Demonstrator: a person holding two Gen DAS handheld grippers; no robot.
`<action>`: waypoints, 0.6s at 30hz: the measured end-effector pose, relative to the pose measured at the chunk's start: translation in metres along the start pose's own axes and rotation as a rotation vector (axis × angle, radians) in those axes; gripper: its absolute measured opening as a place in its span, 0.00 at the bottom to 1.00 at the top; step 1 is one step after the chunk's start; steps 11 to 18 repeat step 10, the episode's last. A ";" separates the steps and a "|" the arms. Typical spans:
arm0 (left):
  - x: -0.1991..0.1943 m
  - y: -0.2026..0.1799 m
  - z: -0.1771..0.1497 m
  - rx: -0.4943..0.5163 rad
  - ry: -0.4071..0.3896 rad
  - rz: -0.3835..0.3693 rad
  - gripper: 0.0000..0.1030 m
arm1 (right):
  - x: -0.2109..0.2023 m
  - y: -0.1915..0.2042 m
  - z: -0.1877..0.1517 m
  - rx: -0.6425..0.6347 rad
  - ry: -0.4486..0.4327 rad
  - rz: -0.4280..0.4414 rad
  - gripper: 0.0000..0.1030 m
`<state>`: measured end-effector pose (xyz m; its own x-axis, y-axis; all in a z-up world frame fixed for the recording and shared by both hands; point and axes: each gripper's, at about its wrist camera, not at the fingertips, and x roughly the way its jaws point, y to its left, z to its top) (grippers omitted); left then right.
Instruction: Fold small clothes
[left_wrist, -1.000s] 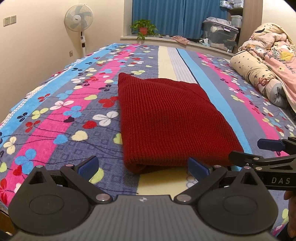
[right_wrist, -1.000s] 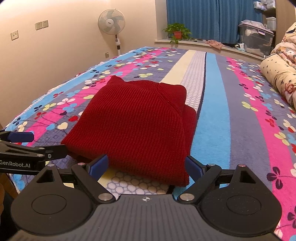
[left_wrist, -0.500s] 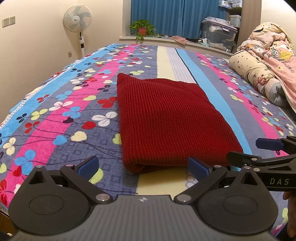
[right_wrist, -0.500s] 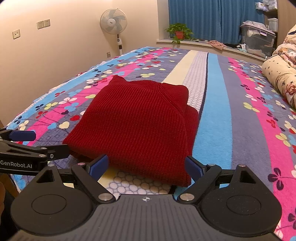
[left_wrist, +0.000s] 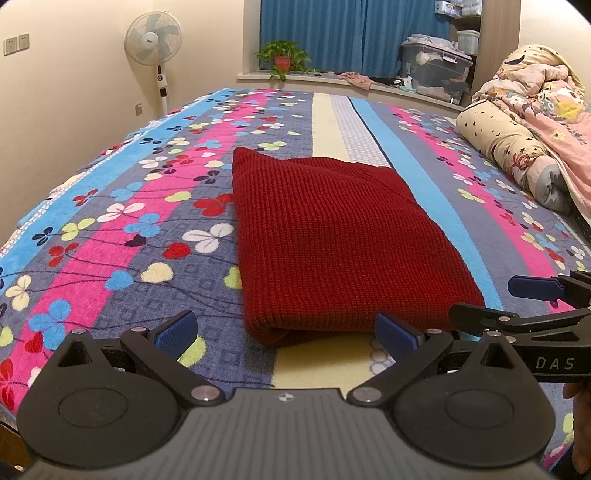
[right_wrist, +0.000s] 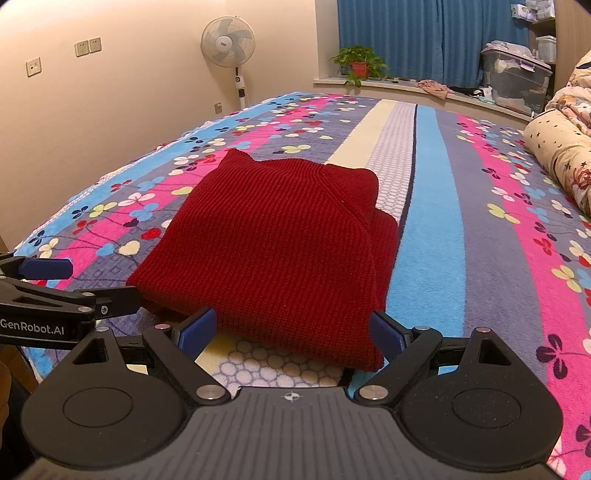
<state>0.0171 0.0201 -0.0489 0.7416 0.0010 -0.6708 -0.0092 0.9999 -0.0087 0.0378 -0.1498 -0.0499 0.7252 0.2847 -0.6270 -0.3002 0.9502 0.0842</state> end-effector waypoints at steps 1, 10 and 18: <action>0.000 0.000 0.000 0.000 0.000 0.001 0.99 | 0.000 0.000 0.000 0.000 0.000 -0.001 0.87; 0.001 0.002 0.001 0.005 0.002 0.004 0.99 | -0.002 0.000 -0.003 -0.001 0.002 0.003 0.87; 0.001 0.002 0.001 0.005 0.002 0.004 0.99 | -0.002 0.000 -0.003 -0.001 0.002 0.003 0.87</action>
